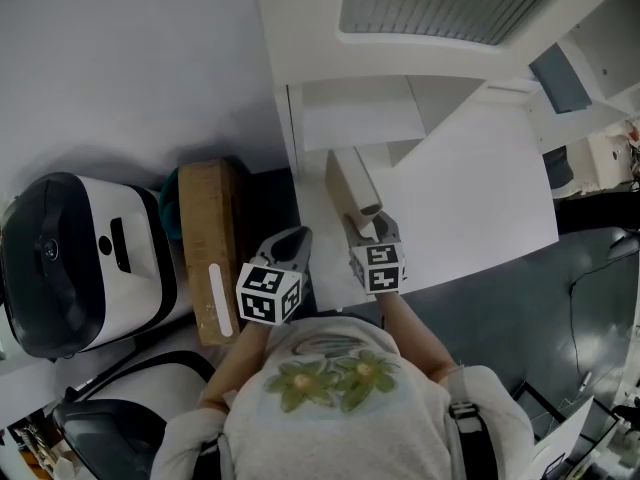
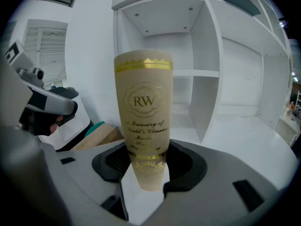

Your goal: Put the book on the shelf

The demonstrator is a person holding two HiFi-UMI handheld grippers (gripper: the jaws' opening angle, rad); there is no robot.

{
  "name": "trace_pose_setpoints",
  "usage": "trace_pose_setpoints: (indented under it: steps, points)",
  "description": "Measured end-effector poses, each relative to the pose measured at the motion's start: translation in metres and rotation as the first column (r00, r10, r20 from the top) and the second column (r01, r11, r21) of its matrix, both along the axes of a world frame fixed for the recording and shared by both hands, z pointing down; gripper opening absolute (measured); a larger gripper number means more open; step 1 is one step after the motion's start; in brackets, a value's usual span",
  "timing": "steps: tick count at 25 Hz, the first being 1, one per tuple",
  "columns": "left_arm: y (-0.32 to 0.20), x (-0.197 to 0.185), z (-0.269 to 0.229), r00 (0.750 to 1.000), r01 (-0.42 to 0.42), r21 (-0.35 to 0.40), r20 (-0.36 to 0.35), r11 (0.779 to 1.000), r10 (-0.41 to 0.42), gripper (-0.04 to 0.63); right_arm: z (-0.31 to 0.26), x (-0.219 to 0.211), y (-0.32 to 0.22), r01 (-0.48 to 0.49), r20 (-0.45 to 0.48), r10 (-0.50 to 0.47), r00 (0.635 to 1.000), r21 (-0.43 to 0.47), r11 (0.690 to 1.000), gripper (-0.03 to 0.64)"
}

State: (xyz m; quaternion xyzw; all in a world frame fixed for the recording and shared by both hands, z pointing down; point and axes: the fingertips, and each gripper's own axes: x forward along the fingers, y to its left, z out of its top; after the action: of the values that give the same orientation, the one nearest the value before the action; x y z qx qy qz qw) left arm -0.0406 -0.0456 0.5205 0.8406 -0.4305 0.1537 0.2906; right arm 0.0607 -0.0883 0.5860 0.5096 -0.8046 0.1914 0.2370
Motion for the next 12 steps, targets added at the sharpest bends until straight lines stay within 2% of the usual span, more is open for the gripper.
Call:
trace_pose_setpoints:
  steps: [12]
  points:
    - [-0.004,-0.014,0.005,1.0,0.012,-0.009,0.007,1.0,-0.012,0.035,0.005,-0.009,-0.018,-0.008,-0.009,0.008,1.0,0.024,1.0,0.224]
